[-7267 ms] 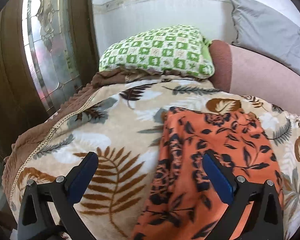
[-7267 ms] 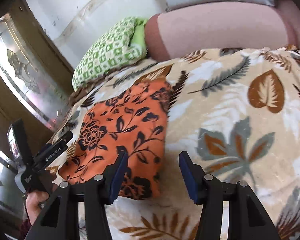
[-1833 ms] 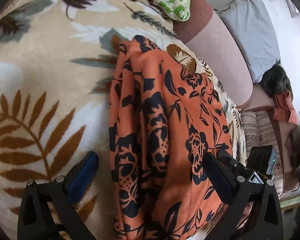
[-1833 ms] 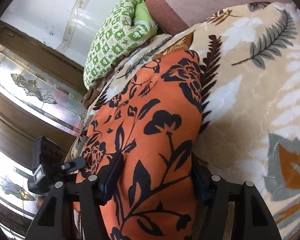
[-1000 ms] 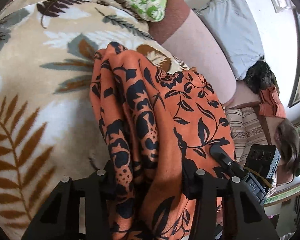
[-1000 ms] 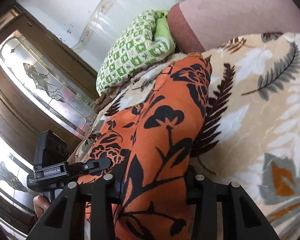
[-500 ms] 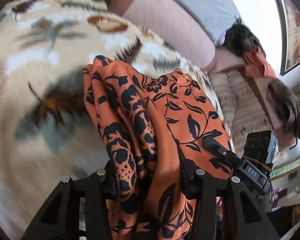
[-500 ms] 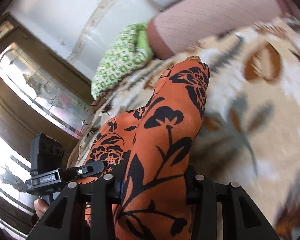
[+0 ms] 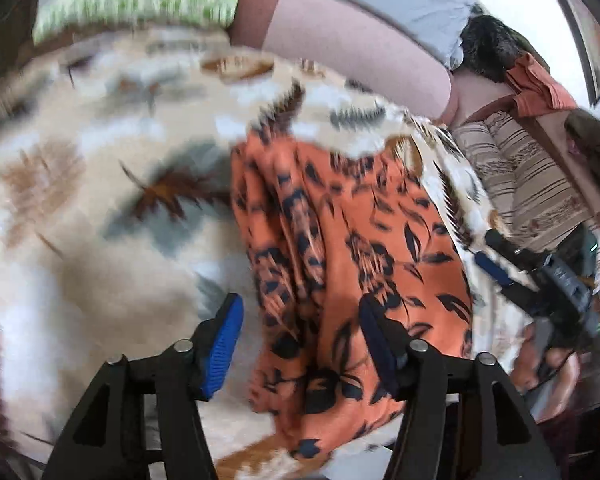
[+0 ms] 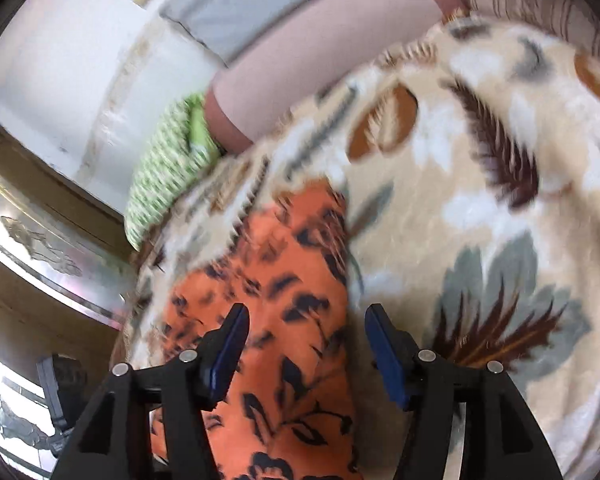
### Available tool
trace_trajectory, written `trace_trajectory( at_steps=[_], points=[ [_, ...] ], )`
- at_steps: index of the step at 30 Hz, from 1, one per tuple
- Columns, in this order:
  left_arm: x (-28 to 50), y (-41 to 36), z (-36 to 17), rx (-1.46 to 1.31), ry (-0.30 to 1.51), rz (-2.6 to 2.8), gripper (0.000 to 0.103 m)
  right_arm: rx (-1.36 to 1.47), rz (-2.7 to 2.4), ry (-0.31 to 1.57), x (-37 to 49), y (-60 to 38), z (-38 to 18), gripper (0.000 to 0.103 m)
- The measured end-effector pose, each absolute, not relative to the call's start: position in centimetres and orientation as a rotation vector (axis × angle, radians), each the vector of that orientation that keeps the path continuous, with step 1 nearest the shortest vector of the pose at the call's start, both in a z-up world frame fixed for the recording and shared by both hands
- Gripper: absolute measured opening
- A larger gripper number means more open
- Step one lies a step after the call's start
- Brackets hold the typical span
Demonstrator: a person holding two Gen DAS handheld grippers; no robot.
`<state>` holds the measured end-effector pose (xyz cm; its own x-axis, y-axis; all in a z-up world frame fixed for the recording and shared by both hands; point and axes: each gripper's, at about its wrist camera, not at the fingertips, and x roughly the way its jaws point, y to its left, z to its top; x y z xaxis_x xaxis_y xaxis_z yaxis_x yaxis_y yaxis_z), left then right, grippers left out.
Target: Fold small clothes
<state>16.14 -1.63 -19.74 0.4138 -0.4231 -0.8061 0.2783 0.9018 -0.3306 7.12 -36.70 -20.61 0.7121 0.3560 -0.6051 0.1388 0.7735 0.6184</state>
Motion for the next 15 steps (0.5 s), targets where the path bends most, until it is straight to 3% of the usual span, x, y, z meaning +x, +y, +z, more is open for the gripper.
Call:
trace_trajectory(
  at_steps=[2,4,5,9,15],
  points=[
    [15.8,-2.4,-18.6,-0.060,0.995,-0.394,0.067,0.604,0.134,0.798,8.4,-35.4,-19.4,0.061],
    [15.6,-3.4,-18.5,0.024,0.970,-0.378,0.067,0.528,0.163,0.822,10.0,-33.5,-18.9,0.043],
    [15.8,-3.8,-18.8,0.044,0.971,-0.375,0.067,0.500,0.169,0.840,10.9,-32.8,-18.8,0.040],
    [16.1,-6.4,-21.1,0.211,0.950,-0.314,0.069,0.446,0.148,0.911,14.7,-30.9,-19.7,0.039],
    [17.5,-3.7,-23.4,0.101,1.005,-0.308,0.087,0.480,0.092,1.049,19.4,-30.5,-24.8,0.038]
  ],
)
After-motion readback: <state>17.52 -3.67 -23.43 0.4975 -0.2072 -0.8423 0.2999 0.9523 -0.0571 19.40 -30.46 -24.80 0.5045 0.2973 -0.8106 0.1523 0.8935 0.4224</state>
